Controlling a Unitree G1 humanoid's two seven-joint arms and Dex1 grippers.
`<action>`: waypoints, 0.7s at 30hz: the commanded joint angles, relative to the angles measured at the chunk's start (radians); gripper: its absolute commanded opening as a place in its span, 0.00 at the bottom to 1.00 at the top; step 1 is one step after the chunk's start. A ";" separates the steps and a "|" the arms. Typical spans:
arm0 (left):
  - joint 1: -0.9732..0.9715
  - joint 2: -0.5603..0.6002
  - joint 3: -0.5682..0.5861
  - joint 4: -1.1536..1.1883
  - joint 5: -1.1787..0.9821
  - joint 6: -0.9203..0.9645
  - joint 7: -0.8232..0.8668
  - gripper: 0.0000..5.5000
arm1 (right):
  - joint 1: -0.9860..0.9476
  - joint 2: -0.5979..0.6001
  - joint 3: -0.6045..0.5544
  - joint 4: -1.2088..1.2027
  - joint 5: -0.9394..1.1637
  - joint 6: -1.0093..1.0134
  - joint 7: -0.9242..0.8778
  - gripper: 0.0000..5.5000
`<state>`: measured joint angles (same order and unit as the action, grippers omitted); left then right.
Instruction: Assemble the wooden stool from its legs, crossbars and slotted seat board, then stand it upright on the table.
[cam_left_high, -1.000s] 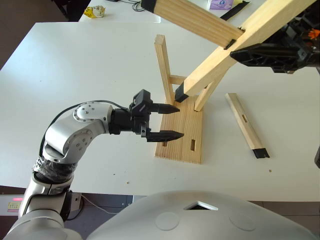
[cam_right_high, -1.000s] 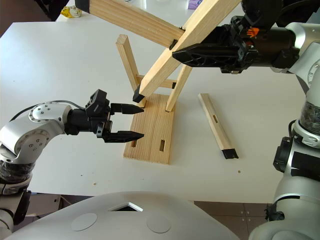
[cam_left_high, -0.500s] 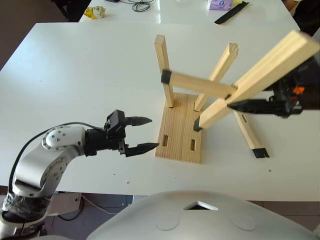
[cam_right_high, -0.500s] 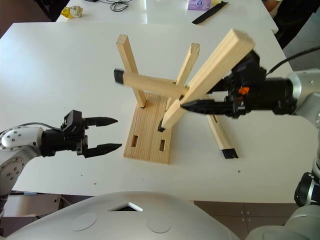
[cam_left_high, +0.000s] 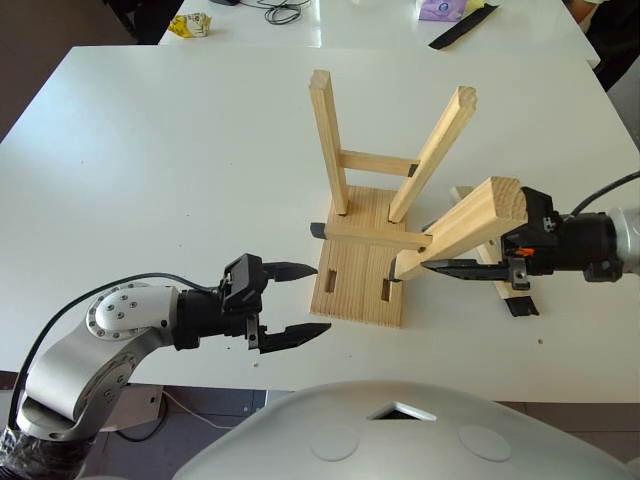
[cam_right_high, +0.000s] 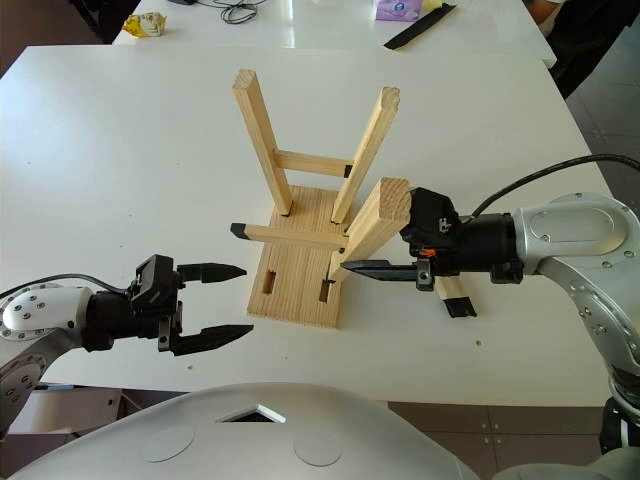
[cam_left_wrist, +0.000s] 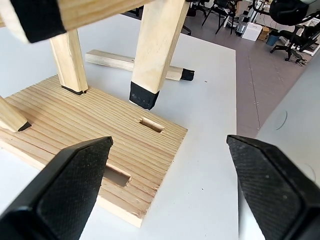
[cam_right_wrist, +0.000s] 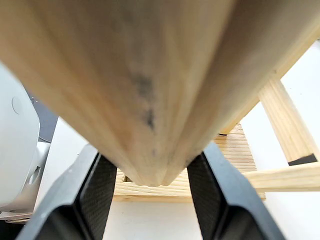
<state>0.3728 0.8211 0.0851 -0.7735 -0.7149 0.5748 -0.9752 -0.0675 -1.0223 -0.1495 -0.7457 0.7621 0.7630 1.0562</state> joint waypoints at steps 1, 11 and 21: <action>0.006 0.018 0.019 -0.004 0.001 -0.003 0.004 0.77 | 0.020 -0.007 0.007 0.006 -0.013 -0.030 0.010 0.37; -0.007 0.037 0.066 -0.004 -0.052 0.010 -0.025 0.77 | 0.093 0.038 0.057 -0.031 -0.015 -0.034 -0.031 0.37; -0.014 0.055 0.105 0.004 -0.115 0.020 -0.034 0.77 | 0.159 0.040 0.101 -0.009 -0.092 -0.125 -0.029 0.37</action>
<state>0.3712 0.8577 0.1853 -0.7739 -0.8198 0.5847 -0.9992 0.0691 -0.9851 -0.0761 -0.7644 0.7230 0.6668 1.0308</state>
